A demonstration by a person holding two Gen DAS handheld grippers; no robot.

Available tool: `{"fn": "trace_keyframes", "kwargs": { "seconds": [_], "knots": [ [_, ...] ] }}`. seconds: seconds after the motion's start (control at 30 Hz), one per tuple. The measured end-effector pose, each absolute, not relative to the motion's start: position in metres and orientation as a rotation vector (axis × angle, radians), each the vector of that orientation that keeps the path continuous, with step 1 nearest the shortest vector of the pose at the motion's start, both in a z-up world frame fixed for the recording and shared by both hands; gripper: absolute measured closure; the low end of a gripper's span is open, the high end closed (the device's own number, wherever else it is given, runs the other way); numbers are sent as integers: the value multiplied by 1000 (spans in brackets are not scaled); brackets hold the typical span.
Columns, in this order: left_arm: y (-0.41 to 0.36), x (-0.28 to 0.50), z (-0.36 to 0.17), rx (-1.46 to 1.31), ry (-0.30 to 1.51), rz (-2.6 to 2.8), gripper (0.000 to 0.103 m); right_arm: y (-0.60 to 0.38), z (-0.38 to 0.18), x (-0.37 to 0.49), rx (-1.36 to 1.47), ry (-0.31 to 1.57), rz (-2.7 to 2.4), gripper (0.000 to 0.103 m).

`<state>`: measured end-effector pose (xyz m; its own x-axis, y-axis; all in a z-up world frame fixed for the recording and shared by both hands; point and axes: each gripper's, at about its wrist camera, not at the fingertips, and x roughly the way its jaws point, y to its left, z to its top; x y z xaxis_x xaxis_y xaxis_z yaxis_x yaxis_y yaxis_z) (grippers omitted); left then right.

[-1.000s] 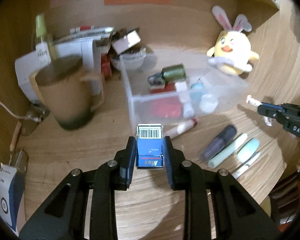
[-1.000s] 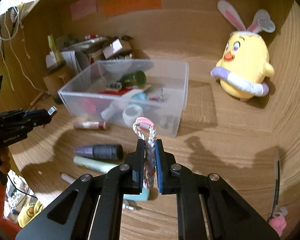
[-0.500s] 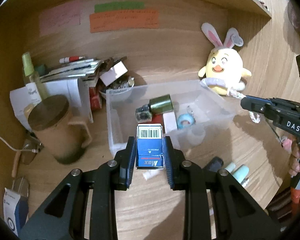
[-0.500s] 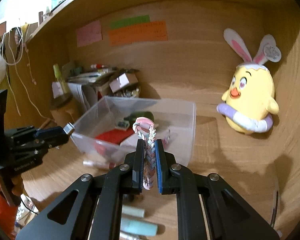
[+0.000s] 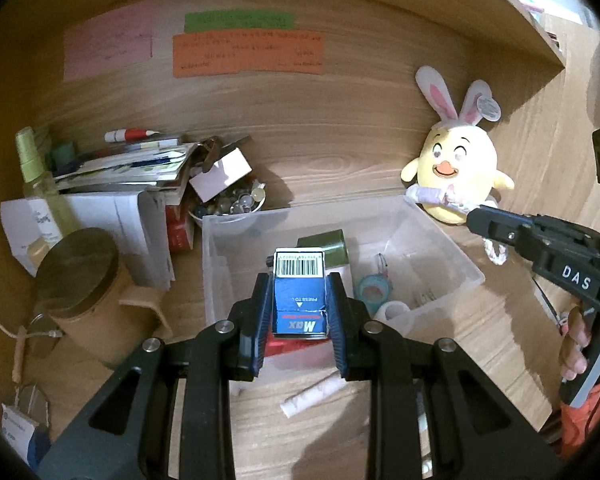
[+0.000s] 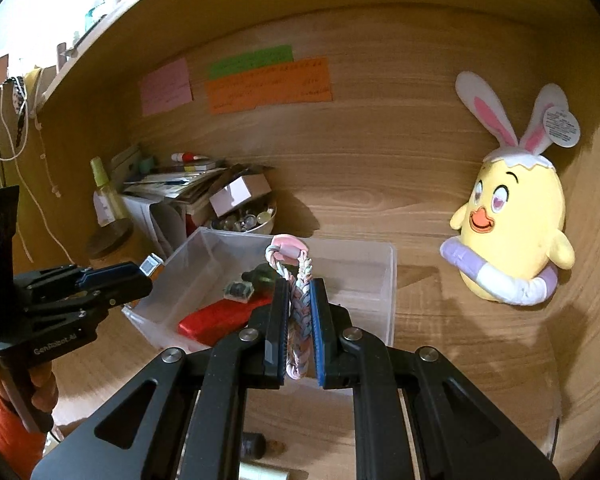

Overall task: Organize objects
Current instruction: 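Drop the bracelet into the box with the right tool while the left tool drops the blue packet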

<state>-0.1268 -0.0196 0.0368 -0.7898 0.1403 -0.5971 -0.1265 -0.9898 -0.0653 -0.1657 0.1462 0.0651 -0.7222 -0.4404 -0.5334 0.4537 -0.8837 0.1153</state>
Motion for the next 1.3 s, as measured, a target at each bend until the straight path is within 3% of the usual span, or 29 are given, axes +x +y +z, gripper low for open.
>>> {"fn": "trace_keyframes", "kwargs": {
  "seconds": [0.63, 1.07, 1.17, 1.3],
  "knots": [
    [-5, -182, -17, -1202, -49, 2730, 76, 124, 1, -215, 1042, 132, -2499, 94],
    [-4, -190, -22, -1233, -104, 2706, 74, 117, -4, -218, 1066, 171, -2477, 93],
    [-4, -189, -20, -1235, -108, 2709, 65, 118, -2, -218, 1078, 153, -2464, 87],
    [-3, -182, -13, -1201, -88, 2730, 55, 120, 5, -214, 1056, 143, -2481, 71]
  ]
}}
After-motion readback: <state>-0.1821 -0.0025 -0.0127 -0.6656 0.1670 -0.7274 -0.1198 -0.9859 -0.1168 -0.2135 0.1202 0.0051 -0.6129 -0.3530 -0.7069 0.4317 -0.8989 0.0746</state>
